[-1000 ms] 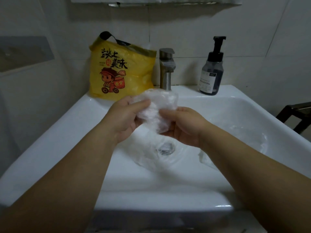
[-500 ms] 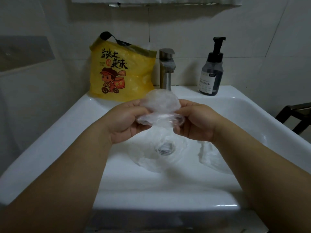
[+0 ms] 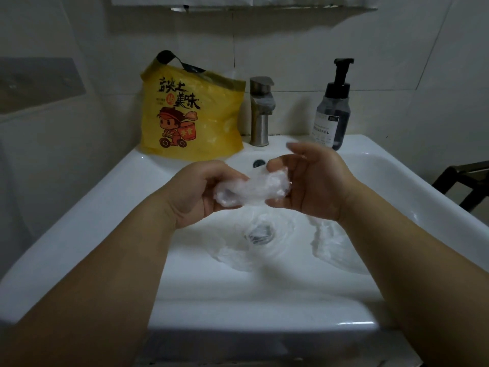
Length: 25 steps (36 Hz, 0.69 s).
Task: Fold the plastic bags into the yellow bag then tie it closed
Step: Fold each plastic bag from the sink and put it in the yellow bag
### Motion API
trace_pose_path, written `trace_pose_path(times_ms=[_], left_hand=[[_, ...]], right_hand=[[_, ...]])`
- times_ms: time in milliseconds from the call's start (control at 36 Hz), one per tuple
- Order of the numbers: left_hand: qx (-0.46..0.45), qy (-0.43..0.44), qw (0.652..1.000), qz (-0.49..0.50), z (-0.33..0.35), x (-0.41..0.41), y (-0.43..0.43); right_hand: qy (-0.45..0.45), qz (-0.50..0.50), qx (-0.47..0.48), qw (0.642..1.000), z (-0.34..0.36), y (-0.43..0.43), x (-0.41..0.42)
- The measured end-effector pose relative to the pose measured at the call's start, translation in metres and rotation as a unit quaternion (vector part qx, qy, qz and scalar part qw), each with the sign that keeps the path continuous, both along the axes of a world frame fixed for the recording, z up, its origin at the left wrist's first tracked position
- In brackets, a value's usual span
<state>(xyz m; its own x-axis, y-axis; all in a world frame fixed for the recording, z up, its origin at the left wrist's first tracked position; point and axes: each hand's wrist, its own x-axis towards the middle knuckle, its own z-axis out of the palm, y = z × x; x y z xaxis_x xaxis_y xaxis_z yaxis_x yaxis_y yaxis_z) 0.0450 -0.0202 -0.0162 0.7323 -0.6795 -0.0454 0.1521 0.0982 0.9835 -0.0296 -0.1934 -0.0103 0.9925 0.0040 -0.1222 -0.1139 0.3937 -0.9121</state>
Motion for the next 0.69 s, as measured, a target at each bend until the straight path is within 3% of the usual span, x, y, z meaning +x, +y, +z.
trace_pose_path(times_ms=[56,111,194,306,472,694], left_hand=[[0.033,-0.034,0.998,0.045,-0.003,0.003,-0.001],[0.095,-0.127,0.983,0.092,-0.007,0.005,-0.002],[0.155,-0.221,0.958,0.097,-0.010,0.004,-0.002],[0.165,-0.230,0.956,0.079,-0.012,0.005,-0.001],[0.171,-0.247,0.949,0.097,-0.012,0.005,-0.001],[0.189,-0.309,0.927,0.097,-0.016,0.005,-0.002]], right_hand=[[0.008,0.009,-0.038,0.999,-0.002,0.001,0.001],[0.017,0.022,-0.090,0.996,-0.007,0.005,0.001],[0.005,0.049,-0.141,0.989,-0.013,0.010,0.003],[-0.014,-0.017,-0.171,0.985,-0.013,0.009,0.005],[-0.039,-0.031,-0.249,0.967,-0.015,0.009,0.006],[-0.076,-0.066,-0.442,0.891,-0.016,0.007,0.005]])
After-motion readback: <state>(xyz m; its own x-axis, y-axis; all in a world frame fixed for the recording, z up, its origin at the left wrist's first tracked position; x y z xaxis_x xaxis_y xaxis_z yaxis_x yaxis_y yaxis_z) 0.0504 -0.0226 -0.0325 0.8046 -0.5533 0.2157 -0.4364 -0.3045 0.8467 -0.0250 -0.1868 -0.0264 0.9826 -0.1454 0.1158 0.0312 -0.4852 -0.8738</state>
